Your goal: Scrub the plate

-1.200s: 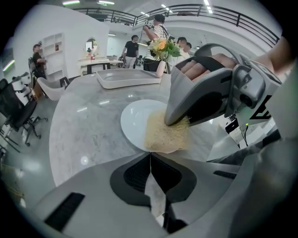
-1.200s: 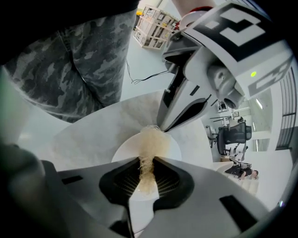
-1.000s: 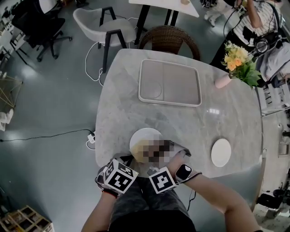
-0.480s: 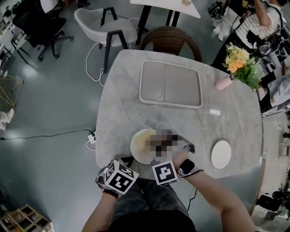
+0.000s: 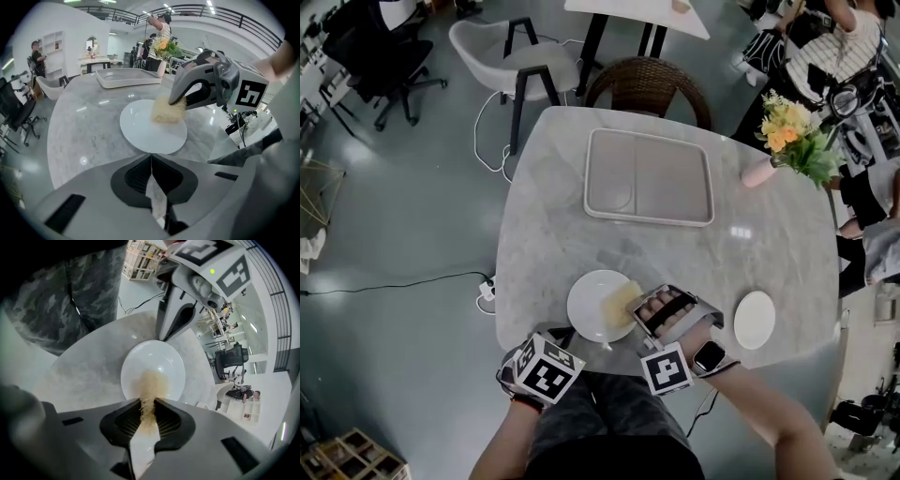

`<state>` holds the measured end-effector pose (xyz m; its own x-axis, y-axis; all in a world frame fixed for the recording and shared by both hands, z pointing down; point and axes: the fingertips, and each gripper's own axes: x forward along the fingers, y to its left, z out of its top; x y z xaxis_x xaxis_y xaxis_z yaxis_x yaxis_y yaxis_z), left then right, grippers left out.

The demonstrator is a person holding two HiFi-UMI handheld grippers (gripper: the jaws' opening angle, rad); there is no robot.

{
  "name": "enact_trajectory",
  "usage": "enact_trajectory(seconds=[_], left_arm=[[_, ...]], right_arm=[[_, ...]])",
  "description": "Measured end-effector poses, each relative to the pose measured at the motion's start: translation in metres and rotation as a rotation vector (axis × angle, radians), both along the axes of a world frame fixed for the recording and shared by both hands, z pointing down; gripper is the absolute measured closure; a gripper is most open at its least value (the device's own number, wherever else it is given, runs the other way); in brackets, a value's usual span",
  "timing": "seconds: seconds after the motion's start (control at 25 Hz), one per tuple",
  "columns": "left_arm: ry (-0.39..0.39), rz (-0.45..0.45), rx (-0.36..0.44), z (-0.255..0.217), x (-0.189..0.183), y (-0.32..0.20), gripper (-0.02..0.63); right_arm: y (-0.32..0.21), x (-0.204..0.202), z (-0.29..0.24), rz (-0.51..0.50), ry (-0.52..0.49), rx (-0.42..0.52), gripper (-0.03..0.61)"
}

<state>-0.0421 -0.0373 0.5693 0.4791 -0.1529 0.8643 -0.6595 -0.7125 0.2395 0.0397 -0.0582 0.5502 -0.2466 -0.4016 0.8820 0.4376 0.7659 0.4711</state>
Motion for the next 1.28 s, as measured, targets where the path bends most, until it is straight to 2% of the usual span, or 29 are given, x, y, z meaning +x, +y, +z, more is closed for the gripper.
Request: enact_trajectory(seconds=[0.28,0.44,0.72,0.92,1.12,1.28], left_arm=[[0.001,0.009,-0.002,-0.002,0.0,-0.001,0.598],[0.0,0.013,-0.004,-0.001,0.0,-0.001,0.598],[0.0,0.018,-0.005,-0.002,0.001,0.0,0.598],[-0.011,0.026,-0.001,-0.003,-0.001,-0.001,0.598],[-0.013,0.013,0.006,-0.005,-0.007,-0.007,0.598],[-0.01,0.014,-0.009,-0.002,-0.008,-0.002,0.598]], right_arm=[[0.039,0.007,-0.002,-0.058,0.004,-0.089,0.508],[0.037,0.015,-0.006,-0.223,0.131,0.01,0.508],[0.05,-0.014,-0.004,-0.315,0.111,-0.018,0.508],[0.039,-0.04,-0.003,-0.41,0.128,0.021,0.508],[0.011,-0.05,-0.007,-0.443,0.144,0.074,0.508],[-0.006,-0.056,-0.004,-0.41,0.135,0.091,0.508]])
